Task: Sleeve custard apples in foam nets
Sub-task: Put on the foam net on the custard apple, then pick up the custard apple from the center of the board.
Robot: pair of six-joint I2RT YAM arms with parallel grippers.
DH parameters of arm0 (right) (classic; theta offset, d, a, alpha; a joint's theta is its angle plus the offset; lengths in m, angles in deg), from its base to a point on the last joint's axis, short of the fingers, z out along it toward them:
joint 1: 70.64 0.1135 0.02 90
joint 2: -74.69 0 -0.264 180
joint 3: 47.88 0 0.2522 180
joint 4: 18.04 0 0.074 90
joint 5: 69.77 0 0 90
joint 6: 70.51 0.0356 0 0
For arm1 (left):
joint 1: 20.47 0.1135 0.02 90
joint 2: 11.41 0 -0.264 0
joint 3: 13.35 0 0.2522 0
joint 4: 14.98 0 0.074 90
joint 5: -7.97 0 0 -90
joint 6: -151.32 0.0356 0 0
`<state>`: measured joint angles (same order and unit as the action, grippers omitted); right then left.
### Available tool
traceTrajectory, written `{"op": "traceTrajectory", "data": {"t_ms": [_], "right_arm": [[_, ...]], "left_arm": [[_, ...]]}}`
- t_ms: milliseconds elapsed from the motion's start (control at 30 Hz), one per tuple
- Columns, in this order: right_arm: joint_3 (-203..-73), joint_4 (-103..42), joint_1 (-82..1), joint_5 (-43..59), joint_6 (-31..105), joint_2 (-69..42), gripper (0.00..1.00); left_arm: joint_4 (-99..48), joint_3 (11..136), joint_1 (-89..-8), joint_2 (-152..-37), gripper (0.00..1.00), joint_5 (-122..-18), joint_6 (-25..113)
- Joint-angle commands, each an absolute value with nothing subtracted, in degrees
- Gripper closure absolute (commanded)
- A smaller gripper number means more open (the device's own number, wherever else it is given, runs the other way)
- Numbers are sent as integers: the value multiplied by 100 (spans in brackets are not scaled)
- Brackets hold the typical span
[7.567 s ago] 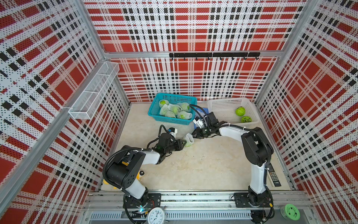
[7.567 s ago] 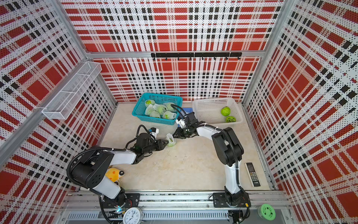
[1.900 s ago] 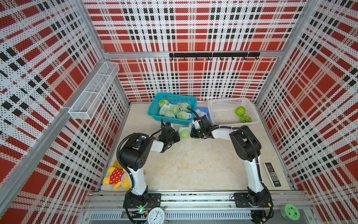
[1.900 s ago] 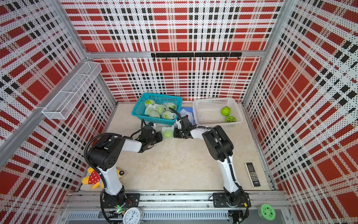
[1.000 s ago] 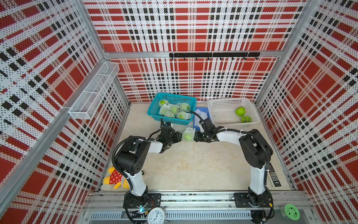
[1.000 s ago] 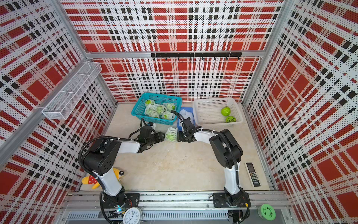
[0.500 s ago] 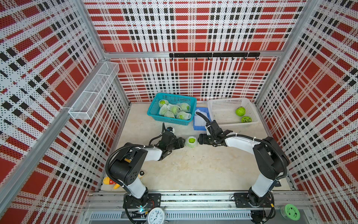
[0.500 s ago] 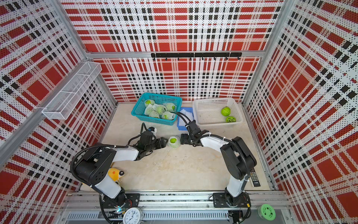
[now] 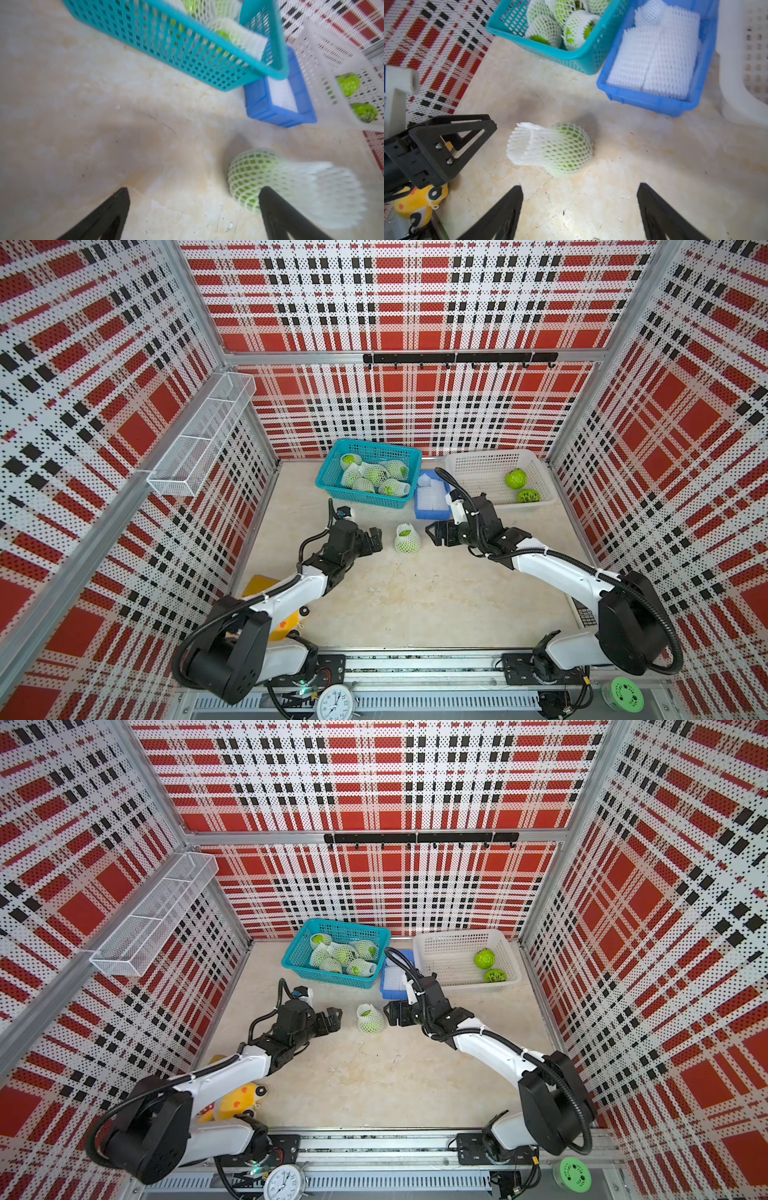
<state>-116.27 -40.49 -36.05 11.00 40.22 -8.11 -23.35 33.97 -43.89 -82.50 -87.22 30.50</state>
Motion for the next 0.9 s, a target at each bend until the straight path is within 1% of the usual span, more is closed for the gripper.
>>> {"op": "traceTrajectory", "data": {"t_ms": [0,100,133,333,500,633,733,867], "right_arm": [[-12028,-3918,-3384,657,3107,-1188,9],[-12178,-3671,-3113,899,2724,-1627,1],[-12218,-3510,-3064,915,2682,-1785,0],[-12568,-3012,-3003,1153,2757,-2603,0],[-12860,-3033,-2995,1417,2731,-3093,0],[-13080,-3096,-2955,1360,2781,-3406,0],[-13167,-3136,-2883,1346,2815,-3579,3],[-13067,-3031,-2828,1381,2949,-3684,4]], "left_arm": [[-2903,3594,-4251,-7729,1,-9171,3294],[-2986,3459,-4166,-7322,1,-9156,3255],[-2997,3390,-4148,-7231,1,-9119,3237],[-3007,3129,-4128,-7048,0,-8969,3163],[-2880,3047,-4113,-7105,1,-8955,3162],[-2754,3048,-4056,-7236,1,-8889,3148],[-2701,3060,-4042,-7335,0,-8849,3124],[-2665,3059,-4025,-7430,0,-8813,3101]]}}
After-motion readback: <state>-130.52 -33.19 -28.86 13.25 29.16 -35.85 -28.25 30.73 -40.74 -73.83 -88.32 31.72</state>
